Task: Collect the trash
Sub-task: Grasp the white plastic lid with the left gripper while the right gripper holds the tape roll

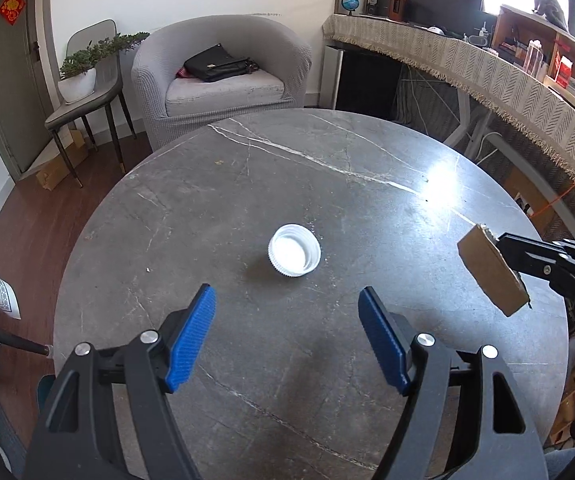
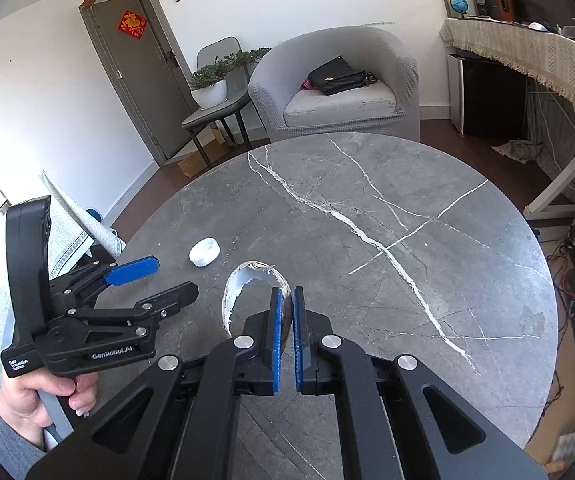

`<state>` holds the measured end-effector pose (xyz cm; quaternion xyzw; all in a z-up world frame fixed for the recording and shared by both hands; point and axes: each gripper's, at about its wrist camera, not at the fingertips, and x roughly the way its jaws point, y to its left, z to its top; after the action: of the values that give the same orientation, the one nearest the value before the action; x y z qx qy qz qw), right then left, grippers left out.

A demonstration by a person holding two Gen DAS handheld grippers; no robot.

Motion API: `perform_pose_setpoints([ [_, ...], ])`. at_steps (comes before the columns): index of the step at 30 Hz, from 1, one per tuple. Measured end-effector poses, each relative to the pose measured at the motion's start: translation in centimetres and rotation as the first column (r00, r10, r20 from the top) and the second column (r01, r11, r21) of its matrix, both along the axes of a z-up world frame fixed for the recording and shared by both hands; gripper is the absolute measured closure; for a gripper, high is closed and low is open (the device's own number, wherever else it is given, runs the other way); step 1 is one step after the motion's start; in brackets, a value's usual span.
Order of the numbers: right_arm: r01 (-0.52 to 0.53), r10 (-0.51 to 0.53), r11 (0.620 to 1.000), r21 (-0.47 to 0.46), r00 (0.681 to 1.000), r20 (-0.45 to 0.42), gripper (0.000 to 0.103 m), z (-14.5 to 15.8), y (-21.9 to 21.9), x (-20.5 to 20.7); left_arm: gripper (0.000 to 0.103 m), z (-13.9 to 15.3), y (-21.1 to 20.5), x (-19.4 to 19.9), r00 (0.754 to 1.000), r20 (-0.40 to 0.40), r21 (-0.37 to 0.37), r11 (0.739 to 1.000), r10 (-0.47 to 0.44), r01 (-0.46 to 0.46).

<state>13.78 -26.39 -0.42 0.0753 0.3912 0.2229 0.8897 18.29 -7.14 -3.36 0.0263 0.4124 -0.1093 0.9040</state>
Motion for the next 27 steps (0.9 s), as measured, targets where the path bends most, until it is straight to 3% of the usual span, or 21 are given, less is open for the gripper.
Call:
perform_pose_setpoints([
  [5,-0.001,0.001,1.000,0.012,1.000,-0.004,0.099,0.0,-0.5,-0.1,0.027,0.0,-0.4,1.6,1.000,-0.013,0.018,1.000,0.001,-0.001],
  [9,-0.005,0.005,1.000,0.017,1.000,-0.011,0.099,-0.2,-0.6,-0.3,0.035,-1.0,-1.1,2.8,0.998,-0.059,0.039,0.999,-0.001,0.003],
  [12,-0.010,0.011,1.000,0.007,1.000,-0.015,0.099,-0.3,-0.7,-0.3,0.035,-1.1,-1.2,3.2,0.999,-0.045,0.048,0.999,0.008,-0.005],
  [20,-0.015,0.015,1.000,-0.010,1.000,-0.021,0.099,-0.6,-1.0,-0.7,0.055,-0.9,-2.4,3.6,0.999,-0.027,0.045,0.999,-0.029,0.030],
  [22,-0.015,0.015,1.000,-0.014,1.000,-0.025,0.099,-0.7,-1.2,-0.7,0.070,-0.9,-2.6,3.7,0.999,-0.023,0.042,0.999,-0.029,0.030],
  [27,-0.007,0.006,1.000,-0.025,1.000,-0.023,0.099,-0.7,-1.5,-1.0,0.070,-0.7,-2.7,2.9,0.999,-0.010,0.050,0.998,-0.033,0.033],
])
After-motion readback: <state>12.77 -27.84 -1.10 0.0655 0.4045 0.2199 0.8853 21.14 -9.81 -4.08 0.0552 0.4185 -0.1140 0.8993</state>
